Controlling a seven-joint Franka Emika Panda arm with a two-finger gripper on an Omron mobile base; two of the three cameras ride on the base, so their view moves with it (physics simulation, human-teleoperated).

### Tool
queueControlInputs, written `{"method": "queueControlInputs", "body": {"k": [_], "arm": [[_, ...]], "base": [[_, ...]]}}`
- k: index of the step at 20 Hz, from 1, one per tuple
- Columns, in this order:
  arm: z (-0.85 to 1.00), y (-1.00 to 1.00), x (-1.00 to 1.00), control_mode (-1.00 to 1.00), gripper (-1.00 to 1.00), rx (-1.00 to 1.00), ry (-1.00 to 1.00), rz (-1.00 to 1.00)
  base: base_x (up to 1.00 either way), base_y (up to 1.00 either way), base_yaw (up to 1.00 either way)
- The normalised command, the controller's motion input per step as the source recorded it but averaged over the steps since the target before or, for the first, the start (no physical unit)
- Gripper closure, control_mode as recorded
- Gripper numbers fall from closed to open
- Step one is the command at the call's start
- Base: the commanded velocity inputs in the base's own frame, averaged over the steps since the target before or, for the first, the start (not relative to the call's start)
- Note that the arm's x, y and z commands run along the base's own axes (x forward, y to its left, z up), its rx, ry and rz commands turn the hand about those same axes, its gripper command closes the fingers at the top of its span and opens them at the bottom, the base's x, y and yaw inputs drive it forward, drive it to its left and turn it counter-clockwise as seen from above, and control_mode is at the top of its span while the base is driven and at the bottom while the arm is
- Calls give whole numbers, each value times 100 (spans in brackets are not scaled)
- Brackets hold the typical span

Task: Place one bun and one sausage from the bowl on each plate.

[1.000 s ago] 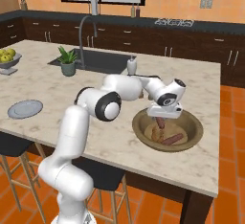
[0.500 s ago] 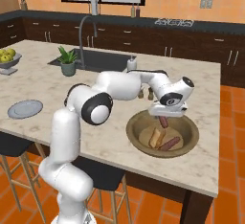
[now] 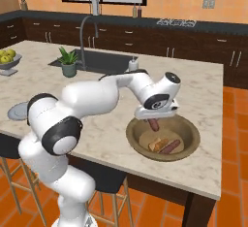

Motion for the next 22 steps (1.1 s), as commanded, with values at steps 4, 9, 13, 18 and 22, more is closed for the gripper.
{"method": "queueControlInputs", "body": {"k": [4, 9, 13, 18, 22], "arm": [[51, 72, -97, -100, 100, -9, -2, -4], [48, 57, -78, -100, 100, 0, 0, -6], [34, 41, -33, -100, 100, 0, -1, -2], [5, 53, 18, -100, 100, -2, 0, -1], [0, 29, 7, 100, 100, 0, 0, -2]], "base": [[0, 0, 0], [0, 0, 0], [0, 0, 0], [0, 0, 0], [-5, 18, 0]]}}
